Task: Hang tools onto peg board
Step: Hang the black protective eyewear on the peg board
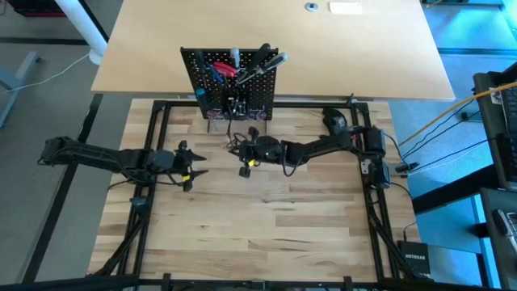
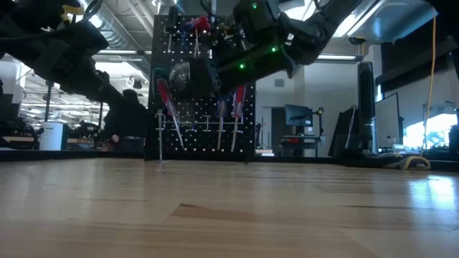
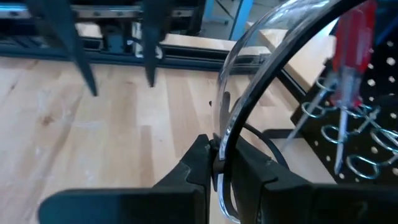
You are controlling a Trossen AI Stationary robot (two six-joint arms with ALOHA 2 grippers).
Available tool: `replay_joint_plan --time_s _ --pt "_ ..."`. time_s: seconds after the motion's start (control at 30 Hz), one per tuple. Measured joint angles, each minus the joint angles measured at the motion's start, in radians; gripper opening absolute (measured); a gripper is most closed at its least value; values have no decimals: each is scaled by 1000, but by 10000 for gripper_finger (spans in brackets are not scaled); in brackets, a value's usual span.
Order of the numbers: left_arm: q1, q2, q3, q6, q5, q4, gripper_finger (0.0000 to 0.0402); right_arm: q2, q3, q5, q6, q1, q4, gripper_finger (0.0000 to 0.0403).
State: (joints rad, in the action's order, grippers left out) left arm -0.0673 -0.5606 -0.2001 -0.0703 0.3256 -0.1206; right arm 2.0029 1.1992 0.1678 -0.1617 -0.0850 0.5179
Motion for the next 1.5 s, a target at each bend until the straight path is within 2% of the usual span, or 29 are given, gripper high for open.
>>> replay_joint_plan --time_s 0.1,0.37,0.77,0.93,1.1,1.5 --pt "10 0 0 24 0 2 210 0 0 -50 28 -25 2 40" --pt "43 0 0 72 0 2 210 7 0 -85 24 -31 12 40" --pt "43 0 0 52 -1 3 210 32 1 -39 -55 -39 82 40" --pt "42 -1 0 49 -1 1 210 33 0 -19 -57 -59 18 40" --pt "42 -1 0 49 -1 2 210 36 1 -35 -86 -76 40 40" --pt "42 -1 0 51 -1 6 210 73 1 -59 -279 -80 121 40"
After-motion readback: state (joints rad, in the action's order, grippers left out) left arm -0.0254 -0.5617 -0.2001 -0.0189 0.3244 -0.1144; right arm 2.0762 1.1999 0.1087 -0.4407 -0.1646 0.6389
